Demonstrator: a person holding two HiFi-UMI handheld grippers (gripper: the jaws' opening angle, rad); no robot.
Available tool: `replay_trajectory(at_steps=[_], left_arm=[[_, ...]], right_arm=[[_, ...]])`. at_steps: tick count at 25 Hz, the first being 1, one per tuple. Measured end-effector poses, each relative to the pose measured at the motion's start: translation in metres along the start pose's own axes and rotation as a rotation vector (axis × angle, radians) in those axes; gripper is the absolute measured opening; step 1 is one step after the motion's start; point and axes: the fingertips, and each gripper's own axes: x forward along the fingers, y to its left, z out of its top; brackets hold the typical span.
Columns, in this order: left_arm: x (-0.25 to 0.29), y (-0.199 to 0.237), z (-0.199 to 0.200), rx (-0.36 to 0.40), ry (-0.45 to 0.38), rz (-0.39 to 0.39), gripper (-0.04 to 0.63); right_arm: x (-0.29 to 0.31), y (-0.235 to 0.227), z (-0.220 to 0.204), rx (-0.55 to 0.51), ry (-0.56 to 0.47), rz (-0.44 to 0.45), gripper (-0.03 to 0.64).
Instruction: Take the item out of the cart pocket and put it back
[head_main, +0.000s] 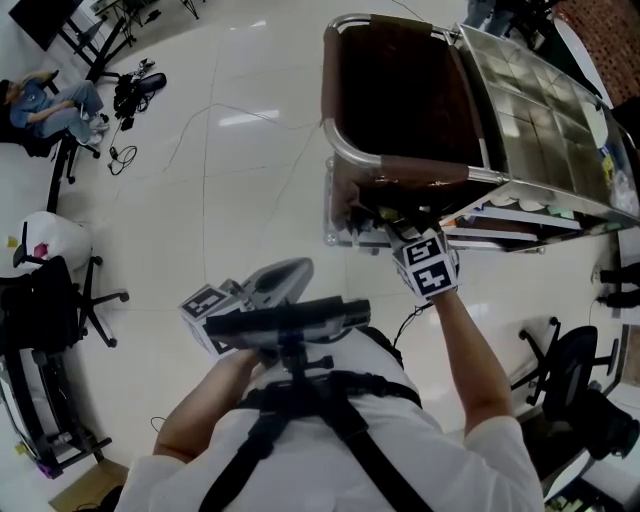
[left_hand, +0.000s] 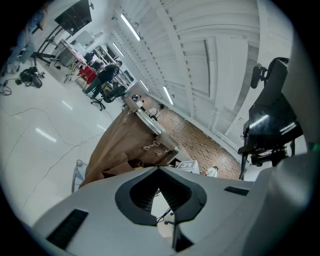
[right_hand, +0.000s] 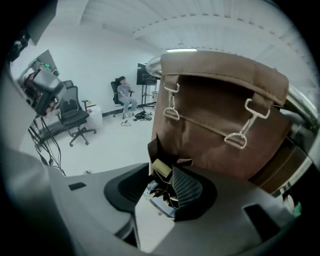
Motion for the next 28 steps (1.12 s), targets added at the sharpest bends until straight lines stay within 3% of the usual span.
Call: replay_trajectory(at_steps=[7, 15, 28], left_arm=[[-0.007, 0.002, 0.0, -0.001, 0.001, 0.01, -0.005], [-0.01, 0.004, 0.002, -0.01, -0.024, 0.024, -0.005], [-0.012, 0.006, -0.001, -0.014, -0.019, 0.022, -0.005]], right_arm=[[0.016, 0.003, -0.001, -0.172, 0.055, -0.009, 0.172], [0.029, 0.002, 0.011, -0.242, 0.064, 0.002, 0.143], [0.047, -0.005, 0.028, -0.129, 0.021, -0.006, 0.14]])
